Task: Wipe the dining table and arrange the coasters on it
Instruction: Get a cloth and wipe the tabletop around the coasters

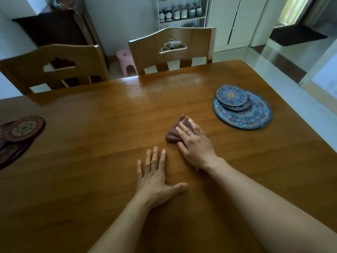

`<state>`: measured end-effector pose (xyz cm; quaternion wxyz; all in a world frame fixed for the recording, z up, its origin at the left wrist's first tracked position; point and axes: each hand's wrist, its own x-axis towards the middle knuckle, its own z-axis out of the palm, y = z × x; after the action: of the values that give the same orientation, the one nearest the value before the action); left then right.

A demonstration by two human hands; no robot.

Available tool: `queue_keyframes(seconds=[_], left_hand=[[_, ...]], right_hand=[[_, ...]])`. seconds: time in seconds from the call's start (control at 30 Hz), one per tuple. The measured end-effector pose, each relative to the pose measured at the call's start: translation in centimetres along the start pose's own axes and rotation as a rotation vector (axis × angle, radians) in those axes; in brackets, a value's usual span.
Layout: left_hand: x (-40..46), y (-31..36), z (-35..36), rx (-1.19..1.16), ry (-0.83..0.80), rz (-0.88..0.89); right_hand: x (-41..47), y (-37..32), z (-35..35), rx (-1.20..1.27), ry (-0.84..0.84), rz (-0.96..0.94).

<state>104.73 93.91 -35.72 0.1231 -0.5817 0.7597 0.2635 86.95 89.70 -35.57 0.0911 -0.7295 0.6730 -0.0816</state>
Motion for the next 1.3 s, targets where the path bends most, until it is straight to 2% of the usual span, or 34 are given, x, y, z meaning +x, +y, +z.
queue_keyframes(seconds=[0.07,0.1,0.3,0.4,0.5,0.67,0.73,0.83,0.93,1.07,1.13,1.2,1.3], left_hand=[[0.0,0.2,-0.1,-0.007,0.003,-0.005],[-0.1,0.4,-0.2,-0.012,0.000,-0.007],[-0.4,0.2,-0.6,-0.090,-0.001,0.025],[-0.6,0.4,-0.6,-0.111,0.031,0.033],[-0.2,0.4,-0.4,-0.131,0.046,0.033],[-0.2,0.0,0.1,-0.141,0.120,0.064],[-1.1,-0.4,0.4,-0.161,0.121,0.100],[-4.7,-1.4,2.0,-0.141,0.089,0.167],[-9.8,-3.2,4.4,-0.067,0.059,0.190],[-16.3,-6.1,6.6,-0.061,-0.005,0.135],[-18.2,-6.8,7.3,-0.082,-0.005,0.106],[-18.8,-6.8,7.9,-0.099,0.049,0.087],[-18.5,-6.8,8.1,-0.140,0.112,0.049]], right_hand=[[-2.9,0.7,-0.1,-0.007,0.021,-0.055],[-4.2,1.8,-0.2,-0.022,0.046,-0.019],[-13.4,9.9,-0.2,0.026,0.295,0.575],[-14.3,8.0,0.5,0.035,0.308,0.673],[-14.2,3.2,1.4,-0.009,0.259,0.503],[-17.6,-4.7,2.9,-0.059,0.106,0.015],[-19.3,-5.6,3.0,-0.083,0.049,-0.145],[-21.4,-4.4,2.3,-0.125,0.001,-0.278],[-22.1,-2.9,1.8,-0.136,-0.004,-0.249],[-22.2,-5.0,2.0,-0.042,0.056,-0.011],[-22.3,-7.0,2.6,-0.021,0.032,0.056],[-22.3,-9.0,3.2,0.002,0.004,0.036],[-22.0,-12.0,3.7,-0.033,-0.016,-0.118]])
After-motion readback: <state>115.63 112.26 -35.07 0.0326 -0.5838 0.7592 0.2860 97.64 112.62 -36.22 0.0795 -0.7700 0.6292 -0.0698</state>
